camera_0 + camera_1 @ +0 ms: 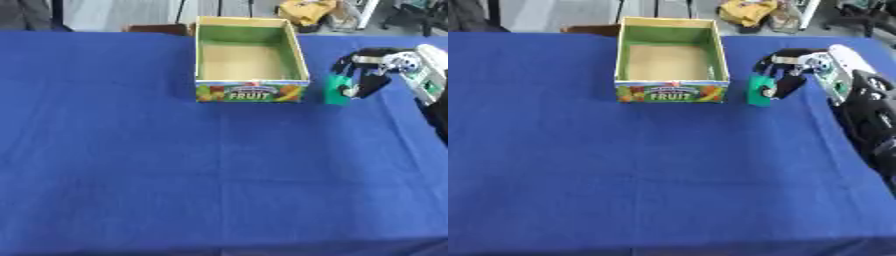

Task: Pick up objects on the table and place them in the box.

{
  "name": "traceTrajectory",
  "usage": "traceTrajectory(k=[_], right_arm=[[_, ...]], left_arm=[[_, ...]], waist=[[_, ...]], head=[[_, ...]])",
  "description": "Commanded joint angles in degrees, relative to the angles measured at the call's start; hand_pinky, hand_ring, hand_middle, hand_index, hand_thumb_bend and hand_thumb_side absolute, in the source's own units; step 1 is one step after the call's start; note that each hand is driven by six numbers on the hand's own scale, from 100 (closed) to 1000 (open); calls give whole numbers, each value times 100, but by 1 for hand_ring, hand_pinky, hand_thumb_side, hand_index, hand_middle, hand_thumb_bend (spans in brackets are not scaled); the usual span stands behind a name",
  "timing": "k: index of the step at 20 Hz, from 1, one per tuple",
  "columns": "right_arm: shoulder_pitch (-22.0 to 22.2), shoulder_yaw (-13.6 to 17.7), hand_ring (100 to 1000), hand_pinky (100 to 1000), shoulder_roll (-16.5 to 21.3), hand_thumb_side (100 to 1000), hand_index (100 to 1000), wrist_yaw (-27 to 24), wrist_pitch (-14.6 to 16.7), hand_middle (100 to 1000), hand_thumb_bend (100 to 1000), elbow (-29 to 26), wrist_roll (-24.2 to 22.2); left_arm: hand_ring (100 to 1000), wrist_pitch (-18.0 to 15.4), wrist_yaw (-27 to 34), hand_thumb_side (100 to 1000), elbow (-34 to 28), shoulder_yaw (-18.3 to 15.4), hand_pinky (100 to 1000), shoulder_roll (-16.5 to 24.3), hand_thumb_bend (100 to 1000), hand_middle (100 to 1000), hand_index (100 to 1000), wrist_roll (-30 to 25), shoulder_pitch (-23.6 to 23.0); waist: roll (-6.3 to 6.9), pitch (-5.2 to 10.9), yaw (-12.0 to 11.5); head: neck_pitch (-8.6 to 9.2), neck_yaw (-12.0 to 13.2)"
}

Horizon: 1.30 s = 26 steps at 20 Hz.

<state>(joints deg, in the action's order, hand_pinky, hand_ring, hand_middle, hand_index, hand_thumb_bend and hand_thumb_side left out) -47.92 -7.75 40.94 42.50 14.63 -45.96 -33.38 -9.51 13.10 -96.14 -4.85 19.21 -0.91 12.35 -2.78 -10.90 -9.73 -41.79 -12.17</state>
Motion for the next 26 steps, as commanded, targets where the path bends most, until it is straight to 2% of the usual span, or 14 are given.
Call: traceTrajectory(k=[1,7,15,18,20,21,26], right_arm=[[-131,83,803,673,159,244,925,-109,-56,830,573,-78,-14],[-125,18,814,676,142,227,927,29,-44,837,620,-30,-152],[-145,50,797,671,56,223,926,176,-26,831,557,93,-138],[-155,65,745,651,20,237,912,189,-37,782,489,148,-95],[-156,69,695,615,-5,230,883,203,-50,726,420,183,-45],[-157,76,647,574,-17,233,868,212,-59,677,358,197,-1],[-140,89,530,473,-53,152,810,267,-102,591,197,270,210]], left_arm=[[803,-17,7,699,-102,-61,662,103,614,714,799,1,35],[803,-19,5,699,-103,-64,662,105,614,714,799,0,40],[803,-19,13,700,-106,-60,663,95,613,714,799,-8,49],[803,-19,17,700,-107,-61,663,91,613,714,799,-9,49],[803,-20,20,700,-109,-59,663,87,614,713,799,-10,53],[803,-20,21,700,-109,-59,663,84,614,713,799,-10,54],[803,-20,24,700,-109,-62,663,73,614,713,799,-4,54]], waist=[[2,112,11],[-11,114,-6],[17,92,-32],[32,81,-43],[42,72,-49],[47,67,-52],[57,52,-51]], head=[[-42,-11],[-39,-15],[-19,-20],[-17,-25],[-12,-28],[-11,-29],[-5,-28]])
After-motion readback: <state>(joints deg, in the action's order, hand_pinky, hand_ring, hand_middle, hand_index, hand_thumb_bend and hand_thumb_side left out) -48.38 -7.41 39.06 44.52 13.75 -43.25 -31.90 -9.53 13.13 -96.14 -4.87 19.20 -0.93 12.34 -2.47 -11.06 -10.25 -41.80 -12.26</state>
